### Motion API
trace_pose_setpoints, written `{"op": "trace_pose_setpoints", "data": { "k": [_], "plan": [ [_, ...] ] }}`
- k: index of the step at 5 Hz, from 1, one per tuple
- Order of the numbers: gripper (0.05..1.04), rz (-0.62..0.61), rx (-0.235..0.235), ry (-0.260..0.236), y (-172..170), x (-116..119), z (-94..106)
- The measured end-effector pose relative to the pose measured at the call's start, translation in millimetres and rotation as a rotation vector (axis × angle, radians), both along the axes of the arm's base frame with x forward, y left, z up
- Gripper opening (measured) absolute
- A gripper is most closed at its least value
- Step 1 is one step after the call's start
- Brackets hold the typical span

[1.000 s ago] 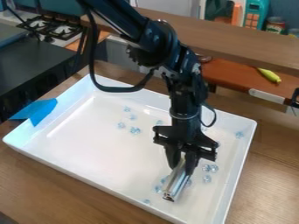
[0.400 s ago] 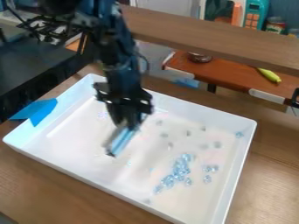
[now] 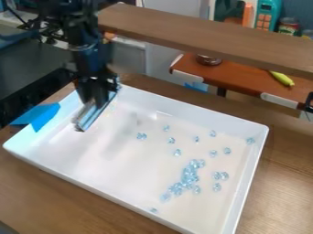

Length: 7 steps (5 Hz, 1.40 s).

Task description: Sweep into pile

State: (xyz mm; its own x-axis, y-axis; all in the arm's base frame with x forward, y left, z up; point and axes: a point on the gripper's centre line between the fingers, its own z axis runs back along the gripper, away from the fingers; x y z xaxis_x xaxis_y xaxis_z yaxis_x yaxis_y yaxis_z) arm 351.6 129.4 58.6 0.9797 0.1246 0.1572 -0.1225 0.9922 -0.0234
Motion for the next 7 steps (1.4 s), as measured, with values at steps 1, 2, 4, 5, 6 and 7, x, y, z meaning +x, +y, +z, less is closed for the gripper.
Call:
{"op": "trace_pose_setpoints", "data": {
  "k": [1,2,4,5,6,7],
  "plan": [
    [0.354,0.051,0.019,0.041,27,17,-17.7],
    [0.354,0.106,0.05,0.088,41,34,-36.4],
    [0.354,0.08,0.092,0.147,20,50,-59.3],
    [0.354,0.053,0.107,0.154,3,51,-64.6],
    [0.354,0.02,0.113,0.149,-16,50,-69.2],
    [0.354,0.012,0.115,0.155,-28,47,-70.8]
  ]
}}
